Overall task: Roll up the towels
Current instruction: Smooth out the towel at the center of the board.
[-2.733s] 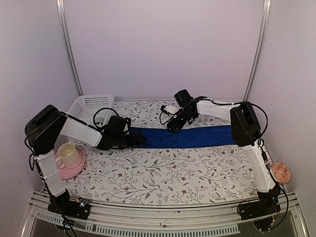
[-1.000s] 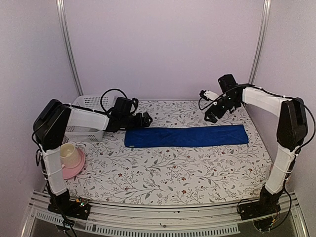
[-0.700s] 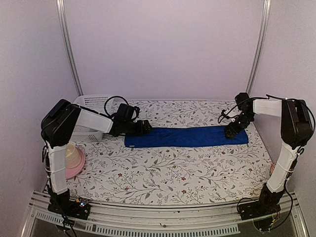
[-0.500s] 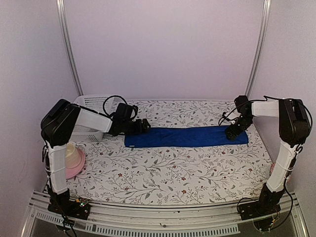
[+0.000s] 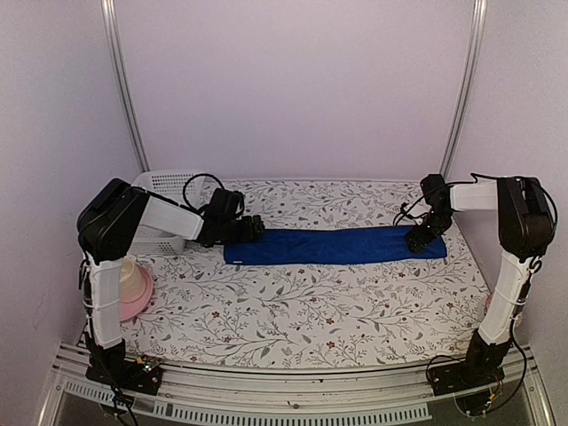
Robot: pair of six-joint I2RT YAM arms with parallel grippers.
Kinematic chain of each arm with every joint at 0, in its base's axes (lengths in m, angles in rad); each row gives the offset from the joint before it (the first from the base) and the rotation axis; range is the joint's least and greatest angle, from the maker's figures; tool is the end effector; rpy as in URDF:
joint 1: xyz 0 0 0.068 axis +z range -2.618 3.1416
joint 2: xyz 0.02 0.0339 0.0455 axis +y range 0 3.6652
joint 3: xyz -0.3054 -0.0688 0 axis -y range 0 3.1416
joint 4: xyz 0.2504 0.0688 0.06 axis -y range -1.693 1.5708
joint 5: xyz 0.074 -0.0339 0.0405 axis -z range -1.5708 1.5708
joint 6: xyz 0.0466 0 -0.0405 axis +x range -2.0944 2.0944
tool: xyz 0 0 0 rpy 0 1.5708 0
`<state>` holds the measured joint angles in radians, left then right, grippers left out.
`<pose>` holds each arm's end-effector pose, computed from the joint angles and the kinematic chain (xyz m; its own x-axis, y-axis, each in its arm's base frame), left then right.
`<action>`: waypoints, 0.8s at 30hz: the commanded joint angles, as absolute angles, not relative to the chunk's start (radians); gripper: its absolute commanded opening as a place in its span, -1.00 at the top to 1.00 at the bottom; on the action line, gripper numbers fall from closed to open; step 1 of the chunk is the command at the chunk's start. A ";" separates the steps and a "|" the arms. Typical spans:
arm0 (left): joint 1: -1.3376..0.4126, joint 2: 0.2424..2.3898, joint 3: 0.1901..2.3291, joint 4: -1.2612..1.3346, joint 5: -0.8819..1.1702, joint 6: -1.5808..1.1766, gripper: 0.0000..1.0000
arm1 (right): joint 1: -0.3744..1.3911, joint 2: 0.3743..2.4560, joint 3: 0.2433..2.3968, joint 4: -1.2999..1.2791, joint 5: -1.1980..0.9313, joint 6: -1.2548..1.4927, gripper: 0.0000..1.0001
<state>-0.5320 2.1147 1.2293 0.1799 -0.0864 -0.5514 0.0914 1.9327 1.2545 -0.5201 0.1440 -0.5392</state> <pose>0.4111 -0.2373 0.1409 -0.7111 -0.1871 -0.6778 0.0895 0.9320 -0.3512 0.4034 0.0303 0.1769 -0.7763 -0.5814 -0.2437 -0.5091 0.8061 -0.3016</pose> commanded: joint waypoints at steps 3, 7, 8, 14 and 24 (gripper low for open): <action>-0.520 2.125 1.224 0.142 -0.185 -0.548 -0.87 | 0.085 1.906 1.216 -0.589 0.095 -0.591 -0.98; -0.520 2.102 1.229 0.174 -0.159 -0.524 -0.93 | 0.083 1.833 1.251 -0.611 0.014 -0.561 -0.98; -0.520 2.089 1.228 0.185 -0.150 -0.519 -0.94 | 0.082 1.818 1.263 -0.617 -0.010 -0.549 -0.98; -0.532 1.979 1.223 0.193 -0.093 -0.494 -0.94 | -0.007 1.796 1.321 -0.638 -0.157 -0.470 -0.98; -0.632 1.818 1.116 0.146 -0.102 -0.469 -0.95 | -0.211 1.889 1.341 -0.649 -0.373 -0.369 -0.99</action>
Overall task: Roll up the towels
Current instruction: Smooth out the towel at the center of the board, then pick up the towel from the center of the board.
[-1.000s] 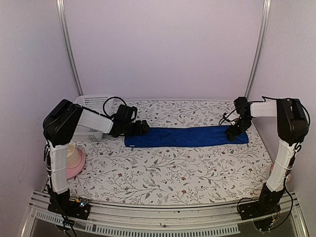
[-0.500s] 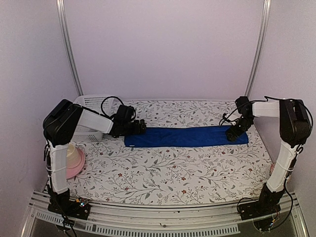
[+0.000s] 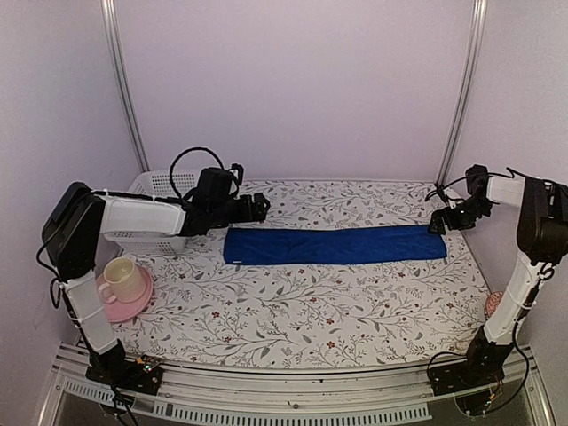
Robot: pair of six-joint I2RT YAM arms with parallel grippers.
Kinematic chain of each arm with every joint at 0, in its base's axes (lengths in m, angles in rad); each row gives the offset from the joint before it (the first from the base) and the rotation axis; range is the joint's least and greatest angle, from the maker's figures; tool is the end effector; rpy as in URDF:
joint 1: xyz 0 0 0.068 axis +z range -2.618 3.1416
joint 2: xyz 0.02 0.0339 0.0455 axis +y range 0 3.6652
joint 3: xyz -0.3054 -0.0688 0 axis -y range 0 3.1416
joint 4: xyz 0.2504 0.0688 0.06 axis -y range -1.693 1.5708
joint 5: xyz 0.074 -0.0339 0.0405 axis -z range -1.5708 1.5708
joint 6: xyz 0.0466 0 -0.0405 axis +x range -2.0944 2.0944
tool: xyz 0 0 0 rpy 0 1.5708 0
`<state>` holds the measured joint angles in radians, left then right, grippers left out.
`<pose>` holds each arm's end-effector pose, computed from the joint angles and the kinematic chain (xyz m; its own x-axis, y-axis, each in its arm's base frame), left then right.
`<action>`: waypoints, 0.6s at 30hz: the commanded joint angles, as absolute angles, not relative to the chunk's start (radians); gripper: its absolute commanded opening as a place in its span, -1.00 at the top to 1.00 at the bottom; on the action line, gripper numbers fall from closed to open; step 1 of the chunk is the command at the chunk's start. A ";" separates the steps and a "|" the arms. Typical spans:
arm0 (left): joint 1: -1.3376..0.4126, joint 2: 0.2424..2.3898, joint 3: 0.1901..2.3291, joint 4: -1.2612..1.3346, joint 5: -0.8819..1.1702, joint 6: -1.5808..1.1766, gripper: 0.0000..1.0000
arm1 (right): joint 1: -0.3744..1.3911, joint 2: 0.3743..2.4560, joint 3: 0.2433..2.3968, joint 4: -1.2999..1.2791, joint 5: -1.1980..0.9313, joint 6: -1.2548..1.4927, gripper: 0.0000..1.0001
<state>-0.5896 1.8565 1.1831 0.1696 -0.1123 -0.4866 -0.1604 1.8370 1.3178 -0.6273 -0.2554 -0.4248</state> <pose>0.3724 -0.2429 0.2392 -0.5749 -0.1745 -0.7994 0.2287 0.9038 -0.3617 0.3933 -0.0517 0.2275 -0.8410 -0.2679 -0.4700 -0.3235 0.9454 0.0401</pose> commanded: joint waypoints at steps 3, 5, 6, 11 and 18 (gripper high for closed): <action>-0.658 1.781 1.075 0.135 -0.106 -0.468 -0.95 | -0.226 1.926 1.341 -0.650 -0.384 -0.364 -0.94; -0.674 1.756 1.057 0.118 -0.111 -0.464 -0.95 | -0.227 1.947 1.344 -0.650 -0.385 -0.360 -0.89; -0.681 1.743 1.046 0.110 -0.113 -0.461 -0.95 | -0.227 1.957 1.344 -0.648 -0.383 -0.357 -0.87; -0.711 1.671 0.983 0.082 -0.142 -0.440 -0.95 | -0.230 1.996 1.344 -0.644 -0.365 -0.349 -0.71; -0.716 1.571 0.911 0.054 -0.179 -0.407 -0.94 | -0.232 2.029 1.332 -0.634 -0.336 -0.337 -0.55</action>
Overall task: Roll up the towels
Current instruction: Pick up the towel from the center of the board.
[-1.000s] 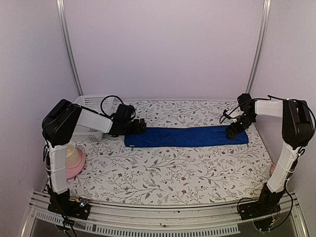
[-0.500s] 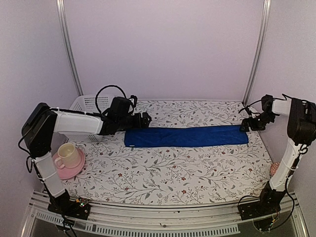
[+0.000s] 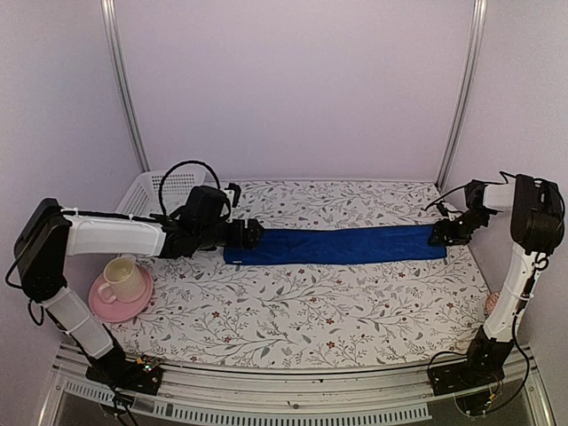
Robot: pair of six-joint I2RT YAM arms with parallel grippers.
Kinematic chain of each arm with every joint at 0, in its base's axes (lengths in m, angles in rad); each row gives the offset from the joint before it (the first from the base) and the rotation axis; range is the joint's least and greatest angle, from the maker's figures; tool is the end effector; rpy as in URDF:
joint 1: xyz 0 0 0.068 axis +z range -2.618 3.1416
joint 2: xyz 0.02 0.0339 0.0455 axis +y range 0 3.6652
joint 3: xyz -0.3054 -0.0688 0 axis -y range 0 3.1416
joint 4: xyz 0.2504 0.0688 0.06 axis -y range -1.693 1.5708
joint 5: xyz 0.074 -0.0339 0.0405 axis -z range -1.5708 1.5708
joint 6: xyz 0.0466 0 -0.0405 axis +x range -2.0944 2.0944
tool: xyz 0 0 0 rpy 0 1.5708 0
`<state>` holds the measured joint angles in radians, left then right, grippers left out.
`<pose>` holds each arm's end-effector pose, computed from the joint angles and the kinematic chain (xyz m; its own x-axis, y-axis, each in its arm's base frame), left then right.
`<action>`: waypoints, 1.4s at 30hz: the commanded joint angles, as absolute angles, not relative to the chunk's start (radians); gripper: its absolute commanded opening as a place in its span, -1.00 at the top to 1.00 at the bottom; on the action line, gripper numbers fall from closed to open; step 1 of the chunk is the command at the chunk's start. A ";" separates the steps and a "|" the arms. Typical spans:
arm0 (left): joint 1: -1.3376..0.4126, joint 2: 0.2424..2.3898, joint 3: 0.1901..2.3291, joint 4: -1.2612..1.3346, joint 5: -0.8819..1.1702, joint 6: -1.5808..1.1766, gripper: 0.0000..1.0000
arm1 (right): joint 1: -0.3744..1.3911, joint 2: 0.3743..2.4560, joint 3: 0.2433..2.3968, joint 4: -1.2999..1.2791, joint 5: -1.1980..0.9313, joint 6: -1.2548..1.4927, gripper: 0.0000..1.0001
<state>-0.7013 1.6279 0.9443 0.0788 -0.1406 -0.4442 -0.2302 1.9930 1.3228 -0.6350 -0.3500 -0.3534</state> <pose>0.2856 -0.2326 0.2385 -0.6289 -0.0258 -0.7770 0.3106 0.9079 -0.2816 0.4024 -0.0779 0.1699 -0.9253 -0.1171 -0.3608 -0.2063 0.9535 0.2196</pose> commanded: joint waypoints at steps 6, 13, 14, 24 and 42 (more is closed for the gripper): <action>-0.718 1.538 0.881 0.058 -0.189 -0.383 -0.95 | -0.240 2.036 1.321 -0.627 -0.330 -0.333 -0.24; -0.720 1.529 0.825 0.112 -0.197 -0.369 -0.95 | -0.249 2.056 1.316 -0.624 -0.329 -0.329 0.36; -0.721 1.527 0.819 0.118 -0.198 -0.370 -0.94 | -0.250 2.057 1.316 -0.624 -0.333 -0.328 0.46; -0.721 1.519 0.784 0.150 -0.191 -0.383 -0.94 | -0.288 1.995 1.333 -0.628 -0.324 -0.337 0.95; -0.702 1.522 0.771 0.153 -0.182 -0.391 -0.94 | -0.353 1.829 1.505 -0.820 -0.531 -0.443 0.95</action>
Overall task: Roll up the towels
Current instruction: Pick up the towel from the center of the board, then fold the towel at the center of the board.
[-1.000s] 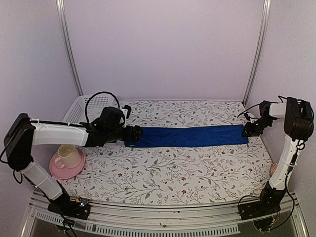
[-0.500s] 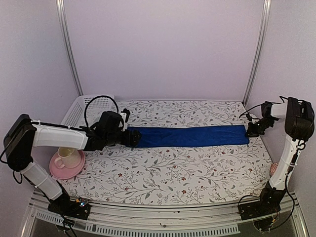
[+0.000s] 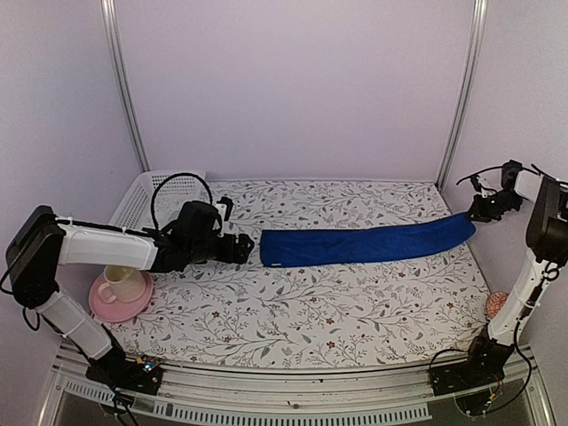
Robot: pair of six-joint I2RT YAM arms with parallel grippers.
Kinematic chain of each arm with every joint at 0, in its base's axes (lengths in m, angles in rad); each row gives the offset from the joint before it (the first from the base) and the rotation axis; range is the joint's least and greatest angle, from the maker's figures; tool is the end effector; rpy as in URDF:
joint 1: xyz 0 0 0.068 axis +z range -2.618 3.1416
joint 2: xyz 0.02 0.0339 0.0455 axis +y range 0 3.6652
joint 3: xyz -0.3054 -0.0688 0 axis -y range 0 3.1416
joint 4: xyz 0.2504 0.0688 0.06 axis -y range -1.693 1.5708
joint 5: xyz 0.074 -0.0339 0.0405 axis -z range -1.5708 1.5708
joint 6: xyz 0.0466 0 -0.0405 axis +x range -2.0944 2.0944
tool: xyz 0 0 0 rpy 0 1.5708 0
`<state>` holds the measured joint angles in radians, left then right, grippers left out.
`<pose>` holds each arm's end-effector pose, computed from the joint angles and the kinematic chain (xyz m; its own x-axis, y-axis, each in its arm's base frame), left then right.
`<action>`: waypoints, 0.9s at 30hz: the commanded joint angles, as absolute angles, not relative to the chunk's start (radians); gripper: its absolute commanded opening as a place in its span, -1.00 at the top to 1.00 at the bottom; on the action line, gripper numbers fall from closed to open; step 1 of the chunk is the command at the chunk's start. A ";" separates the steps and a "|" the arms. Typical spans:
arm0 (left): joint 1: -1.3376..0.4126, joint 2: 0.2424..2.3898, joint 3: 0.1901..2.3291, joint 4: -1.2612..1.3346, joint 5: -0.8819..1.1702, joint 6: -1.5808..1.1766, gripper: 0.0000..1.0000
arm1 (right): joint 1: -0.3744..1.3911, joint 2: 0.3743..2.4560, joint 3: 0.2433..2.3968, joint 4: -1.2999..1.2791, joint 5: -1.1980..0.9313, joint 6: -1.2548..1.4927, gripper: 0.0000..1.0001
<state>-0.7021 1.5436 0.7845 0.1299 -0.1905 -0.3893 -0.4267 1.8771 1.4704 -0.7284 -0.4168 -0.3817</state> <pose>0.2588 -0.2073 0.2195 -0.6120 0.0296 -0.7903 0.3080 0.9293 -0.2038 0.3856 -0.1546 0.2550 -0.8489 0.0118 -0.5284 -0.1006 0.9779 0.1834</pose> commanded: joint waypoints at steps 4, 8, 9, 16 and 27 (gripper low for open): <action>-0.698 1.530 0.772 0.158 -0.178 -0.394 -0.95 | -0.234 1.797 1.517 -0.848 -0.581 -0.474 0.95; -0.695 1.541 0.774 0.161 -0.171 -0.397 -0.95 | -0.134 1.816 1.577 -0.903 -0.630 -0.475 0.95; -0.694 1.542 0.773 0.162 -0.170 -0.398 -0.95 | -0.110 1.824 1.592 -0.914 -0.638 -0.474 0.95; -0.685 1.553 0.775 0.164 -0.159 -0.400 -0.95 | 0.061 1.909 1.700 -0.974 -0.687 -0.463 0.95; -0.651 1.568 0.774 0.166 -0.135 -0.405 -0.95 | 0.310 2.080 1.951 -1.015 -0.685 -0.417 0.94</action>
